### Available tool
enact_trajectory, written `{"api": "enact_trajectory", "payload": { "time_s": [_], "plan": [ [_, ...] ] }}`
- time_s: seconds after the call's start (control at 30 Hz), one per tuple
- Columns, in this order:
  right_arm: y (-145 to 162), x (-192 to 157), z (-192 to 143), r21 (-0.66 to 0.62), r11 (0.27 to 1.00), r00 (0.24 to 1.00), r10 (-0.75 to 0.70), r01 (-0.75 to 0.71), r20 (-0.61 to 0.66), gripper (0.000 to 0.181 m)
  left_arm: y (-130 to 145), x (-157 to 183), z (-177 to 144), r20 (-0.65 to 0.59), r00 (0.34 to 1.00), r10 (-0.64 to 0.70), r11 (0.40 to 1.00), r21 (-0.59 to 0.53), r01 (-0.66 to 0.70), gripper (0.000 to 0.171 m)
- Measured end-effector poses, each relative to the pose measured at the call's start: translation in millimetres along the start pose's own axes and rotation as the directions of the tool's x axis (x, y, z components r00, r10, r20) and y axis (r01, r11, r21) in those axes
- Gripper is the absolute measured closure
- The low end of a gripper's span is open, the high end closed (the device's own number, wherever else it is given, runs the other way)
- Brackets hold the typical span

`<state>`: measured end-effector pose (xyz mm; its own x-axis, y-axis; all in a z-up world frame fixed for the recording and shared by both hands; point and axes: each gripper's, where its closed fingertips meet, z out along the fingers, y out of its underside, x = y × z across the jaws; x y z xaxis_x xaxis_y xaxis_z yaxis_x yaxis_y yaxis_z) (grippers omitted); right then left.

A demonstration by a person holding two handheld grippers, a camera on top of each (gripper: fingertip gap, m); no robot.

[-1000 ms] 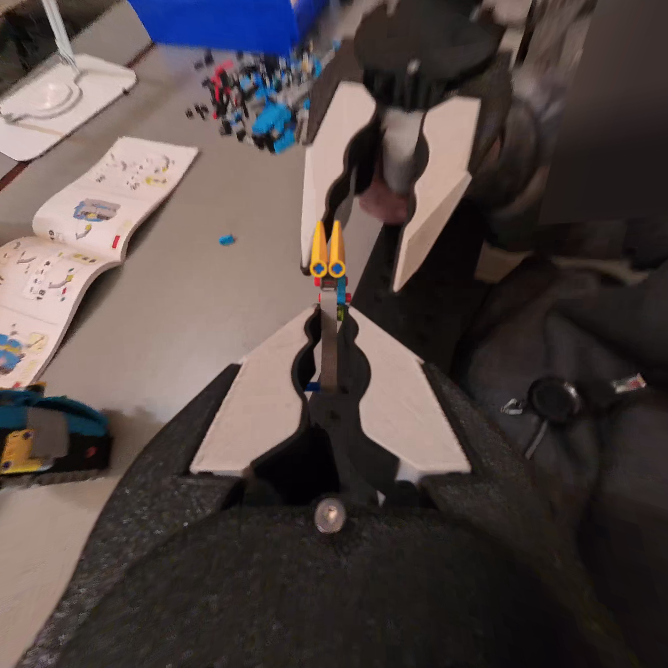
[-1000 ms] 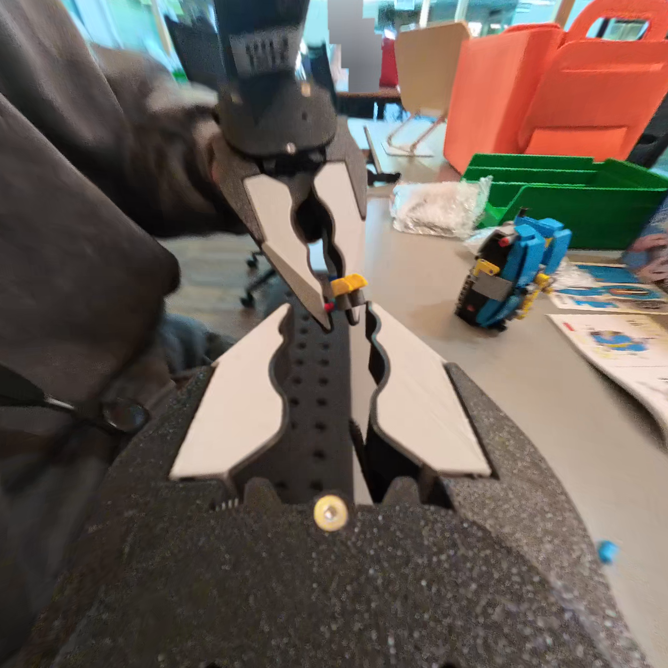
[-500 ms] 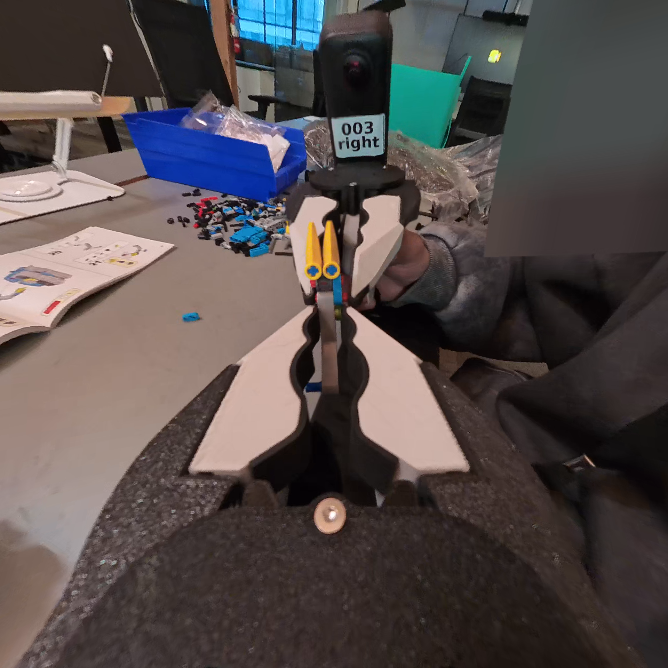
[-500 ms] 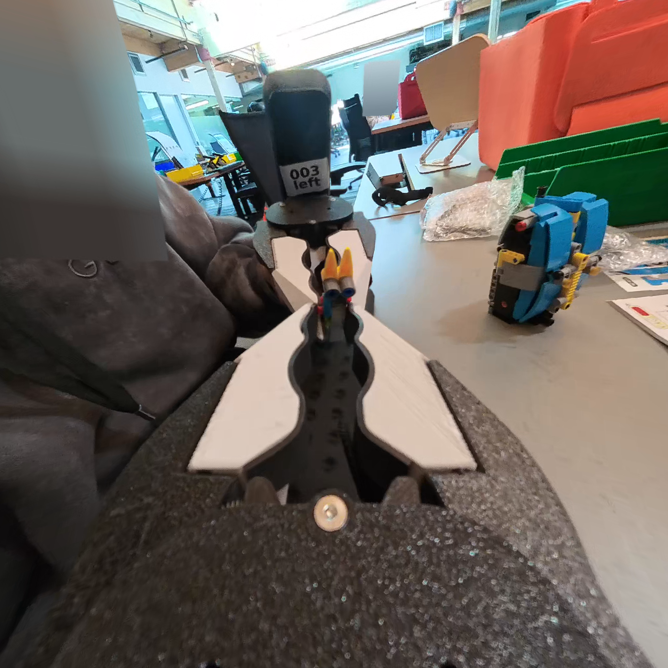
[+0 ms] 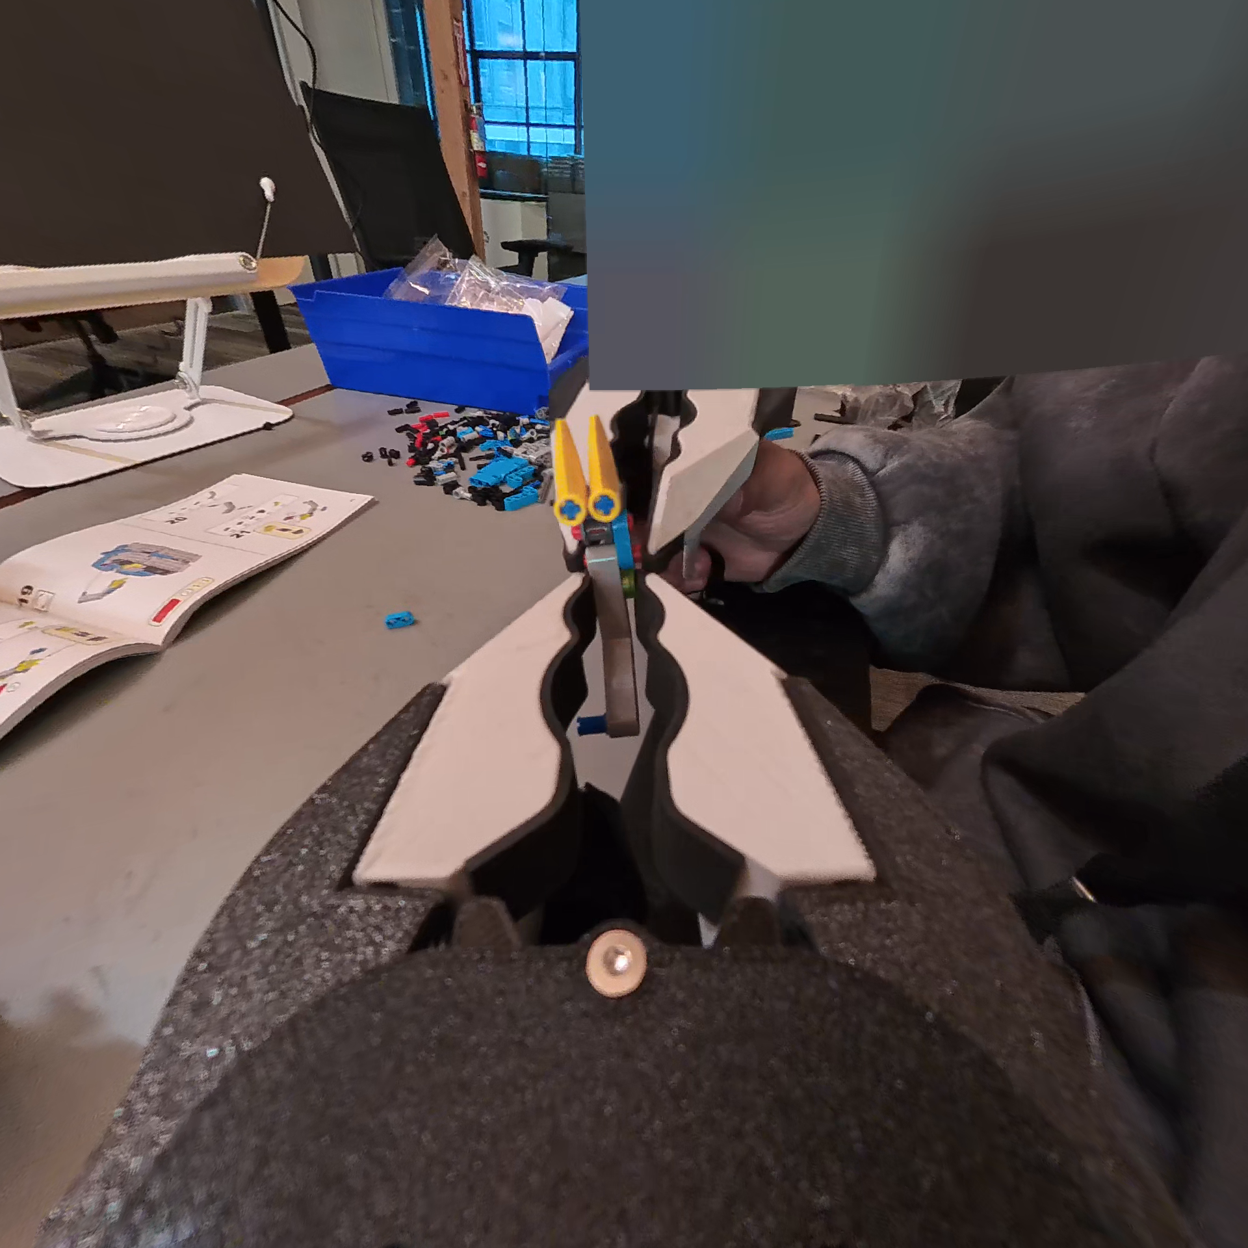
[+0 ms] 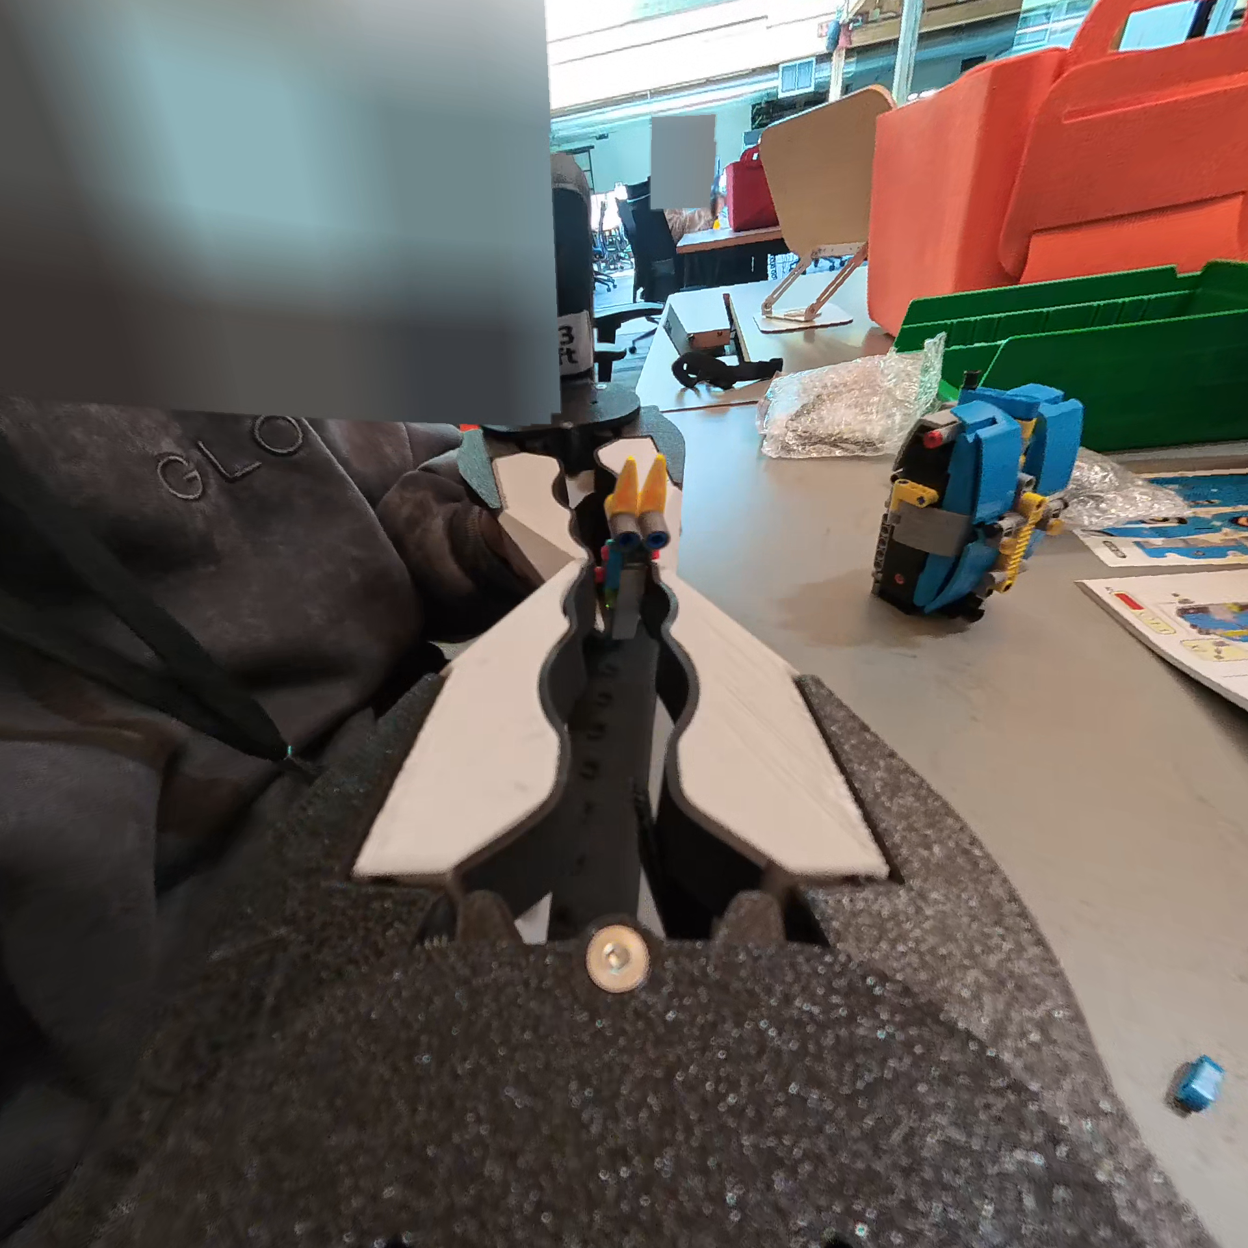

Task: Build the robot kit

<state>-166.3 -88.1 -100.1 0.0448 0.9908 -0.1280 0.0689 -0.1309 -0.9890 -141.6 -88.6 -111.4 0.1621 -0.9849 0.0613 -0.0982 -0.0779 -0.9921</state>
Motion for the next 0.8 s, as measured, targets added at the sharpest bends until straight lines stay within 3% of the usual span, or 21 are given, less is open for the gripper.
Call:
{"api": "enact_trajectory", "payload": {
  "time_s": [0.3, 0.4, 0.5, 0.6, 0.67, 0.8],
  "plan": [
    [0.4, 8.4, -1.0, -0.007, 0.999, 0.998, -0.042, 0.042, -0.05, 0.168, -0.1, -8.3, 2.6, 0.073, 0.997, 0.034, 0.999, 0.003, -0.034, 0.162],
    [-1.8, 9.6, -0.8, 0.012, 1.0, 0.999, 0.002, -0.002, -0.041, 0.167, -1.2, -11.5, 2.4, 0.074, 0.997, 0.016, 1.0, 0.013, -0.017, 0.161],
    [0.4, 21.3, -4.0, -0.009, 1.0, 0.989, -0.009, 0.008, -0.146, 0.168, 4.5, -23.9, 5.8, 0.163, 0.986, 0.045, 0.999, -0.034, -0.04, 0.161],
    [4.1, 41.4, -12.6, -0.028, 0.999, 0.942, 0.011, -0.022, -0.334, 0.159, 10.5, -40.6, 5.8, 0.303, 0.945, 0.122, 0.99, -0.1, -0.096, 0.161],
    [-1.2, 45.9, -18.6, -0.011, 1.0, 0.901, -0.006, 0.001, -0.434, 0.177, 11.4, -47.7, 5.0, 0.364, 0.919, 0.149, 0.986, -0.122, -0.111, 0.161],
    [5.4, 41.2, -5.6, -0.089, 0.995, 0.886, -0.088, 0.053, -0.455, 0.181, 14.8, -55.6, 5.5, 0.394, 0.911, 0.121, 0.988, -0.137, -0.072, 0.161]
  ]
}}
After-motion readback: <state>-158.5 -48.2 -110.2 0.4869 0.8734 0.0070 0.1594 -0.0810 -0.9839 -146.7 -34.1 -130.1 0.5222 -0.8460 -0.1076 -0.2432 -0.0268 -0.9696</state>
